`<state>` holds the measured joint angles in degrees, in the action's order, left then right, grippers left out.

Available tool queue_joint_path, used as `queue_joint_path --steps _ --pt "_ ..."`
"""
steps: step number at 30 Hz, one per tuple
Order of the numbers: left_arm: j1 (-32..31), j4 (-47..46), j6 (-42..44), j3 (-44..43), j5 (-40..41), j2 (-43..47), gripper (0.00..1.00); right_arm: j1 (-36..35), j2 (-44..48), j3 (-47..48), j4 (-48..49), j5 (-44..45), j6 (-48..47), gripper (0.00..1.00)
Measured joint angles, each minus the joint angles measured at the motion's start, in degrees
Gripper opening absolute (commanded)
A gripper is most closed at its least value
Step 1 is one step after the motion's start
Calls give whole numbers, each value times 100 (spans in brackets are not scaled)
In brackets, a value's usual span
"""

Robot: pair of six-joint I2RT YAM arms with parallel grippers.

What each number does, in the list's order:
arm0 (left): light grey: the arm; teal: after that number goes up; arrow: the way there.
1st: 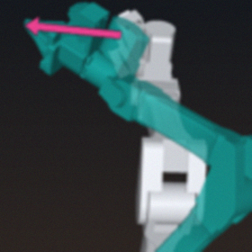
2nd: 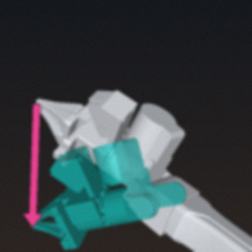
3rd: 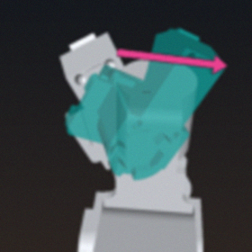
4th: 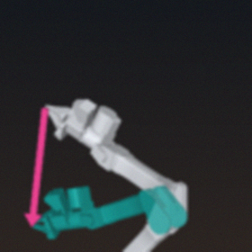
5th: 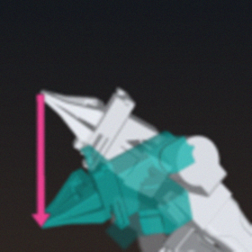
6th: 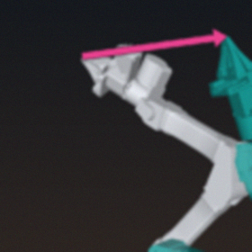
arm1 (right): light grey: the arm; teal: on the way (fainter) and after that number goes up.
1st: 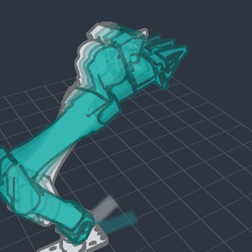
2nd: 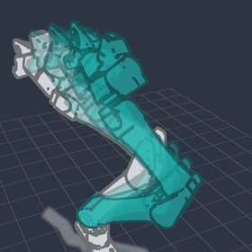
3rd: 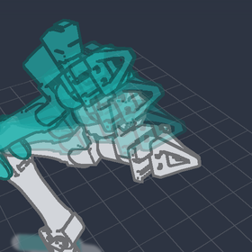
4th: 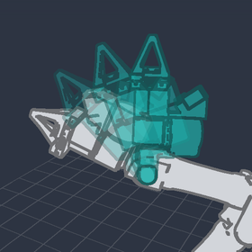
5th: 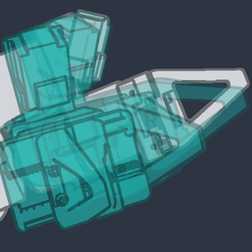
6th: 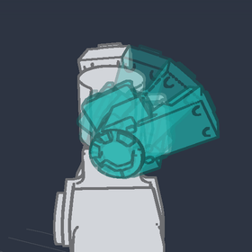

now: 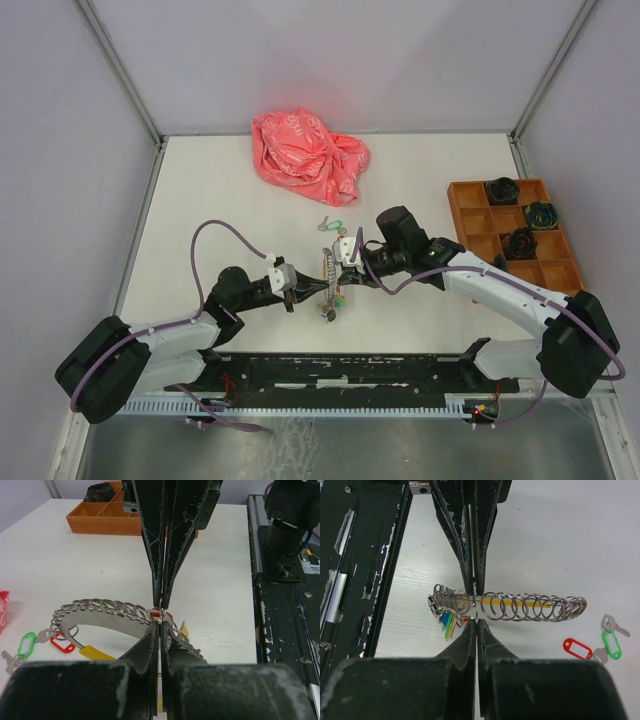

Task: Put the keys on the keyring

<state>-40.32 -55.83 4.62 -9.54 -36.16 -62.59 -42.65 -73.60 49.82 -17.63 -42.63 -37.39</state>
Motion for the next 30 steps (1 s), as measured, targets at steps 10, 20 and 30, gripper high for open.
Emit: queue_joint_path --steps 10,20,30 --pt "0 0 2 -15 -52 -37 3 0 -35 48 2 -55 -2 1" --pt "0 4 15 -15 -52 -37 3 0 -35 63 -48 -107 -37 1" --pt "0 7 105 -15 -57 -37 3 0 -42 105 -157 -109 -107 1"
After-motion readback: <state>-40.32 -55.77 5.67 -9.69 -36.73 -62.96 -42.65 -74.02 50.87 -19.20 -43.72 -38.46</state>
